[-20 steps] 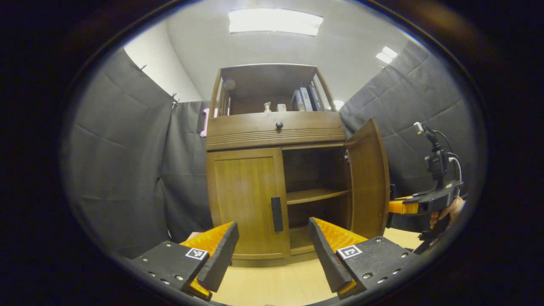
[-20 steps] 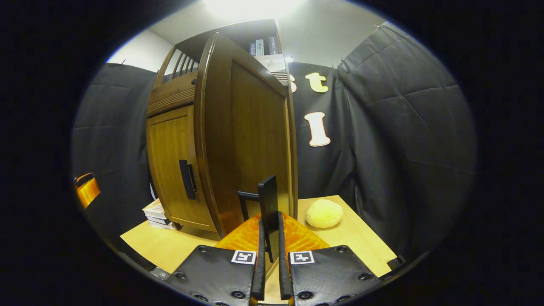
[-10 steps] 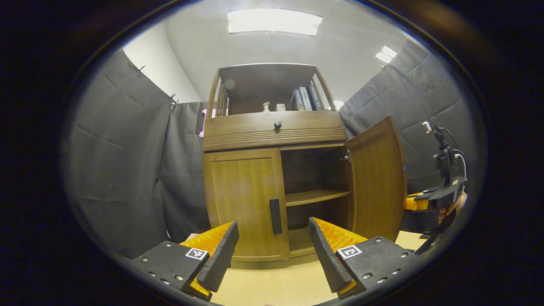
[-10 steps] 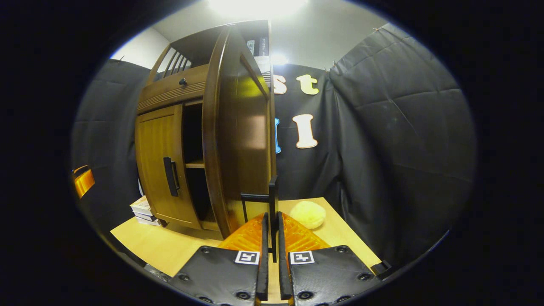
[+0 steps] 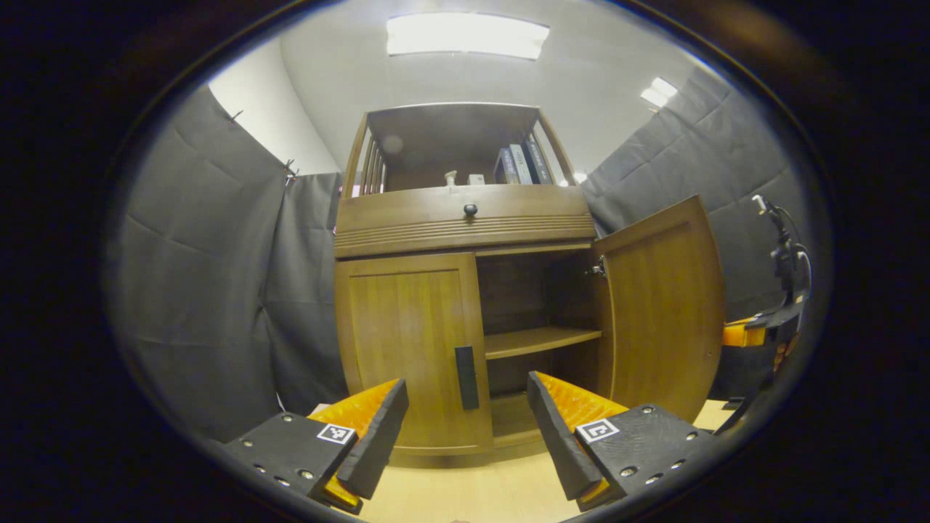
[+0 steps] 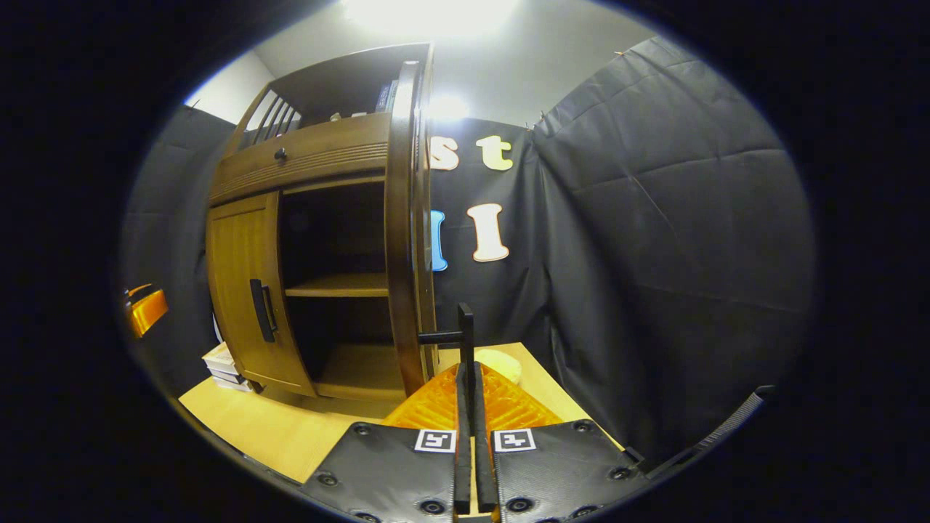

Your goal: Open the right door of the double-door shoe cabinet with the right hand, and open the left door with the left hand.

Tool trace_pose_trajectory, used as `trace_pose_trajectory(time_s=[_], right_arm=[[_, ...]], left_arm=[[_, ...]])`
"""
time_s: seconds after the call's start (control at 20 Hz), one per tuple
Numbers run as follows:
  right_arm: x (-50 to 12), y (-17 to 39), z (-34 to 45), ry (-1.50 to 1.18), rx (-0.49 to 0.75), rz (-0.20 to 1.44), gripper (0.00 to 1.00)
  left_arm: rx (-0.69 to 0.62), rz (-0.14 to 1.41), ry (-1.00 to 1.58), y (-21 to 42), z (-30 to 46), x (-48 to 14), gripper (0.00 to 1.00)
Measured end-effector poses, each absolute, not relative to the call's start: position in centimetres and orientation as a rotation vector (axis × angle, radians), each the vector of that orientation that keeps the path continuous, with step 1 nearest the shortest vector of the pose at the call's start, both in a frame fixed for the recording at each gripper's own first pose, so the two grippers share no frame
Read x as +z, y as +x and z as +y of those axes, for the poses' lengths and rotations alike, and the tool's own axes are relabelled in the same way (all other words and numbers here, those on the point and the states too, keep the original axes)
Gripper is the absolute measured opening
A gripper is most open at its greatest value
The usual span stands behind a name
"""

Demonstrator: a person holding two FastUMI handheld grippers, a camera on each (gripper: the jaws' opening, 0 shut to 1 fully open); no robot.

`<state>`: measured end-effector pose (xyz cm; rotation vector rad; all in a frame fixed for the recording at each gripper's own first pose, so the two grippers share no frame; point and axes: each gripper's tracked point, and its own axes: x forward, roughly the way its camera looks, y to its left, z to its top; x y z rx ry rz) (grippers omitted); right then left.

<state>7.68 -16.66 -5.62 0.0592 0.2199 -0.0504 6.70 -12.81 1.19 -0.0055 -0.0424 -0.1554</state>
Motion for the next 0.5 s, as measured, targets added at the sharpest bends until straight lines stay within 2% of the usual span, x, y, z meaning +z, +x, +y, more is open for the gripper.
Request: trace_pose_trajectory(time_s=[0.2,0.3,0.5], right_arm=[[-3.8,5.9,-18.1,0.036,-0.100,0.174,0.00],[-2.6,5.0,-17.9,0.038,-0.085,0.153,0.14],[-1.9,2.4,-17.5,0.019,-0.072,0.119,0.78]], left_arm=[[-0.157,-0.042,-0.001,9.6,-12.9,1.2,0.96],[-0.160,-0.044,0.003,11.4,-13.2,1.2,0.96],[-0.159,-0.040,0.007,14.9,-13.5,0.8,0.96]])
